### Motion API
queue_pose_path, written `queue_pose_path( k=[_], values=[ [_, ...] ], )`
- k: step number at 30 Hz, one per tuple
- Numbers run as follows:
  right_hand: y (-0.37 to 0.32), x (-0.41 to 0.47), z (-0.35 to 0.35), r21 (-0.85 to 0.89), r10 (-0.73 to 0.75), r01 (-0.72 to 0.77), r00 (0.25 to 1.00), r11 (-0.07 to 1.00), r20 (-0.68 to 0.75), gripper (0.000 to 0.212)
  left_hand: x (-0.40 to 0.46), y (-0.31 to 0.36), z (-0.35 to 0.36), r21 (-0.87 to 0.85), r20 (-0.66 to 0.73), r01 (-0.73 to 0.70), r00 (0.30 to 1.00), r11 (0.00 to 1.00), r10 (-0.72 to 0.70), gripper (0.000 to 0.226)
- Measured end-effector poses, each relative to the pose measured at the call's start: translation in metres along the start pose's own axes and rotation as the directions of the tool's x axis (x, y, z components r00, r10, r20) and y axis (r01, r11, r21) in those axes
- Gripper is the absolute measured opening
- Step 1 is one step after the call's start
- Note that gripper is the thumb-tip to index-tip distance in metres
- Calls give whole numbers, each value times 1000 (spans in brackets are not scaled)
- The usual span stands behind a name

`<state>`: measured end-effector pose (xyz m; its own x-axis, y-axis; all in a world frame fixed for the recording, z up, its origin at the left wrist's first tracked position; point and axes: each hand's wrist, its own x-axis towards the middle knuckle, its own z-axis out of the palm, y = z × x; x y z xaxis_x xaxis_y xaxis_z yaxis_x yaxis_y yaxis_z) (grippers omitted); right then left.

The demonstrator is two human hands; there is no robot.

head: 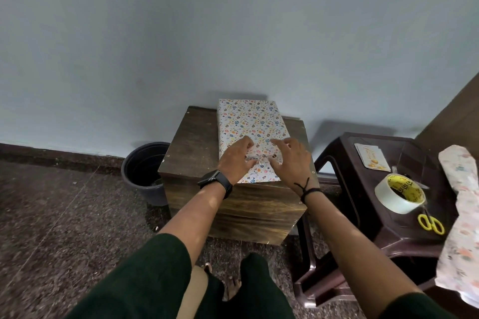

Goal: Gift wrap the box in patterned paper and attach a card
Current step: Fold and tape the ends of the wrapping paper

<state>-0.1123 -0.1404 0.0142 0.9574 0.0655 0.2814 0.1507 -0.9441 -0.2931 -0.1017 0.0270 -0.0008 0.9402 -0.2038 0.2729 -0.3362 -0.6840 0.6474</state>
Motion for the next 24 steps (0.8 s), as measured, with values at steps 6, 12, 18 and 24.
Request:
queue_pose_path(
  k=[6,12,18,24],
  values=[
    [13,-2,6,-12,-46,48,993,999,113,50,6,11,15,412,-20,-26,999,911,37,41],
    [16,-7,13,-26,-77,78,995,997,62,48,8,13,22,573,6,-67,997,817,77,28],
    [13,-11,12,-35,-74,76,996,997,54,52,4,11,18,515,7,-119,991,849,135,25],
    [-27,-44,6,-156,12,-6,999,988,36,40,-13,-18,-12,236,49,-266,964,935,262,19]
  ],
)
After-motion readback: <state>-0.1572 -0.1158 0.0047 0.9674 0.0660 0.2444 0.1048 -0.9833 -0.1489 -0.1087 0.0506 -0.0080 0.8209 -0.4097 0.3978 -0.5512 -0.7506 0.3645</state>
